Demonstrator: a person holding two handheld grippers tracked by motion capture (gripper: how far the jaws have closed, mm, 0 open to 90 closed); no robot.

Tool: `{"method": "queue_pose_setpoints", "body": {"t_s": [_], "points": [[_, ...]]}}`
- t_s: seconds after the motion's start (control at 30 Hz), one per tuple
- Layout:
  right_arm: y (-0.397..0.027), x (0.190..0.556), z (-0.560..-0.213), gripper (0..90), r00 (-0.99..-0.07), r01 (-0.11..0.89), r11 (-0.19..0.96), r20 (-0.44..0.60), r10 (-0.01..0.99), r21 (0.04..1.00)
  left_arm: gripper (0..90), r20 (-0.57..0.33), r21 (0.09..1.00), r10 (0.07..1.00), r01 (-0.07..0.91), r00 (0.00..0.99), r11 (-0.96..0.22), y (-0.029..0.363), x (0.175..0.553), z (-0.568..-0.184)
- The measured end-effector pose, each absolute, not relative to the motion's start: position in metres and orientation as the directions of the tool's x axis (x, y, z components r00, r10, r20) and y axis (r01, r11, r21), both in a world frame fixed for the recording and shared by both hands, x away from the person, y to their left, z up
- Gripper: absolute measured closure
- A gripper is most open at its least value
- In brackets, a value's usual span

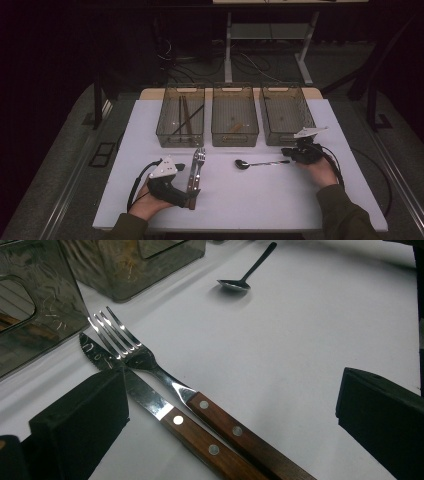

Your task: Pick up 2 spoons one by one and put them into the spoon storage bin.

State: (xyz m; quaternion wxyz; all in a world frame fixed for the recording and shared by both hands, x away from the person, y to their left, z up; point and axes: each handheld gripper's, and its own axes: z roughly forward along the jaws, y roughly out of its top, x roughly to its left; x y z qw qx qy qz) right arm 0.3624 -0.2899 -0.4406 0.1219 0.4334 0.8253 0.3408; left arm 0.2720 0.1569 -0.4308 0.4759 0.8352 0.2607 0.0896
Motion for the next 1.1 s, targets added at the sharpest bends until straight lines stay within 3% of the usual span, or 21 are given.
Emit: {"method": "queue_pose_setpoints", "body": {"t_s": [0.63,1.03,1.1], "points": [[-0.282,0.35,-0.441,89.9,-0.661,0.651,0.494,0.111,0.742,0.577,0.0,-0.096,0.84,0.512,0.345,0.854,-0.418,0.156,0.271,-0.431],[-0.281,0.332,-0.438,89.8,-0.716,0.616,0.538,0.124,0.687,0.575,0.0,-0.097,0.84,0.509,0.344,0.855,-0.419,0.156,0.271,-0.431],[-0.281,0.333,-0.432,81.2,-0.712,0.608,0.486,0.159,0.684,0.628,0.0,-0.097,0.84,0.509,0.344,0.856,-0.419,0.155,0.271,-0.431]]}}
